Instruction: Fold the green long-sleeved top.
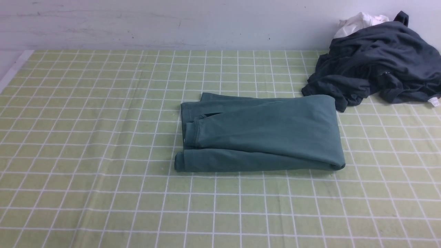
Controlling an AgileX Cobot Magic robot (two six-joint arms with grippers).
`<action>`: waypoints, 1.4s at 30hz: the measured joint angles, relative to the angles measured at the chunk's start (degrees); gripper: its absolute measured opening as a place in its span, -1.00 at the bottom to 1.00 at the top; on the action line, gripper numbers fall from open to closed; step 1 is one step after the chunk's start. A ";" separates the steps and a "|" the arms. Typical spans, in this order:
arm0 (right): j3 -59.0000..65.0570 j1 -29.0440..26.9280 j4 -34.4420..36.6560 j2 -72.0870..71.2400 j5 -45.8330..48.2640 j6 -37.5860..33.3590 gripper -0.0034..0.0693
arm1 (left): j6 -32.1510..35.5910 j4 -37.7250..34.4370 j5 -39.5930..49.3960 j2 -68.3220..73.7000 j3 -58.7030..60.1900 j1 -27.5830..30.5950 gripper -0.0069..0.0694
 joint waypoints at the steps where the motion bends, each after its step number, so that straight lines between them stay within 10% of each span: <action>1: 0.00 0.00 0.00 0.00 0.00 0.00 -0.92 | -0.93 0.19 2.33 0.00 0.00 0.00 -0.83; 10: 0.00 0.00 -0.17 0.00 0.05 0.00 -0.92 | -17.30 8.60 17.88 0.00 0.17 0.00 -0.83; 42: 0.00 0.00 -0.17 0.00 0.05 0.00 -0.92 | -18.35 9.56 17.94 0.00 0.17 0.00 -0.83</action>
